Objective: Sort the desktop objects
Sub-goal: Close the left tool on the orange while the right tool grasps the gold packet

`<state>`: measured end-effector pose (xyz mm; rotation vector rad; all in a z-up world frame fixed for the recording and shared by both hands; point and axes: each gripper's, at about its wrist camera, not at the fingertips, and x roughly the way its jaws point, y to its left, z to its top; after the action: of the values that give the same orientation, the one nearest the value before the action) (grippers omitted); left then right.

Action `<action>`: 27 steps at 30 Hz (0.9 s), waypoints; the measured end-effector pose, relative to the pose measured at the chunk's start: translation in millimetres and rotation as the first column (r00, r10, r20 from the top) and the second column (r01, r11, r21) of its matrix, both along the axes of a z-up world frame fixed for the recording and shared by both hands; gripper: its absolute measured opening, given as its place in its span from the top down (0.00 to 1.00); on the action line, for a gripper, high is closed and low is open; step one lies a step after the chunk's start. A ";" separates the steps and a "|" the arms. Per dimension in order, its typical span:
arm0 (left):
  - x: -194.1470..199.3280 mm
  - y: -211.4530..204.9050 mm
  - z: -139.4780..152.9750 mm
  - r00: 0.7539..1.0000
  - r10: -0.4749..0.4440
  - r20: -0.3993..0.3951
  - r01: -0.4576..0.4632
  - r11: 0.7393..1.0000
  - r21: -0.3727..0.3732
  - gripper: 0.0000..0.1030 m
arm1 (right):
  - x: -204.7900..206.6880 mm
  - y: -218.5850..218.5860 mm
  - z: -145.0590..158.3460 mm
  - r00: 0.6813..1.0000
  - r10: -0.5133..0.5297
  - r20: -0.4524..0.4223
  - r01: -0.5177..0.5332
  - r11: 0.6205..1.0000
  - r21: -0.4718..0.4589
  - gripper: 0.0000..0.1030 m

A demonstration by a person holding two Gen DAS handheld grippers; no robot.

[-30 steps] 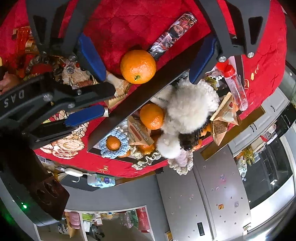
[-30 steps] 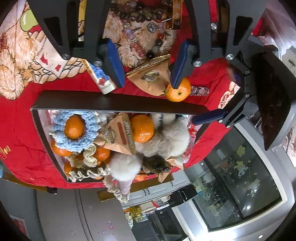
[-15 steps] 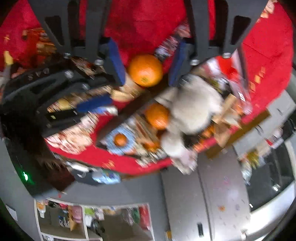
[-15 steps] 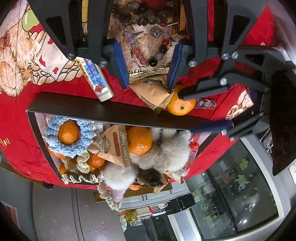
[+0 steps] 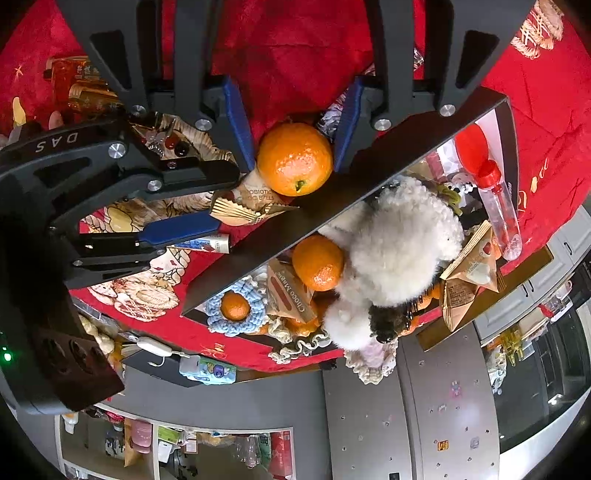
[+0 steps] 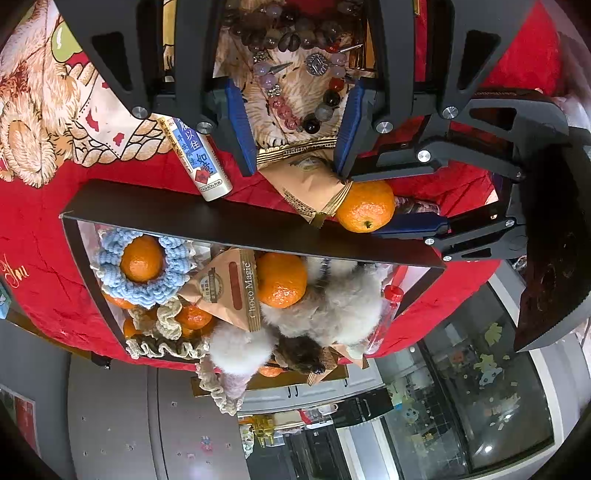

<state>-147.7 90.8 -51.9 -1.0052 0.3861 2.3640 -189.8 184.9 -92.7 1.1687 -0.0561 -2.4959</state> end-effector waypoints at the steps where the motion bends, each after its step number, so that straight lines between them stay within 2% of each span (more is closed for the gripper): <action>1: -0.2 -1.4 -0.1 1.000 0.003 0.002 -0.003 1.000 -0.001 0.56 | 0.8 0.0 0.2 1.000 0.000 -0.003 0.000 1.000 0.002 0.59; 7: -0.7 -2.5 0.1 1.000 0.008 -0.003 -0.008 1.000 -0.005 0.59 | 0.8 -8.1 5.1 0.999 0.020 -0.033 -0.018 0.999 0.041 0.56; 13: -3.1 -5.5 -0.5 0.999 0.036 -0.013 -0.037 0.999 -0.022 0.59 | -11.4 -8.6 0.7 0.999 0.051 -0.008 -0.051 0.998 0.031 0.57; 20: -1.0 -5.0 -1.3 0.998 0.048 -0.029 -0.049 0.998 -0.039 0.59 | -10.9 -11.1 3.0 0.997 0.068 -0.023 -0.067 0.997 0.045 0.64; 27: 1.5 -7.9 2.2 0.997 0.063 -0.039 -0.063 0.998 -0.014 0.59 | -3.7 -26.2 8.4 0.995 0.072 -0.063 -0.066 0.994 0.087 0.68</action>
<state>-146.2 82.8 -49.7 -0.9940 0.3927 2.4433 -193.5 158.7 -84.3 1.1011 0.1079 -2.4951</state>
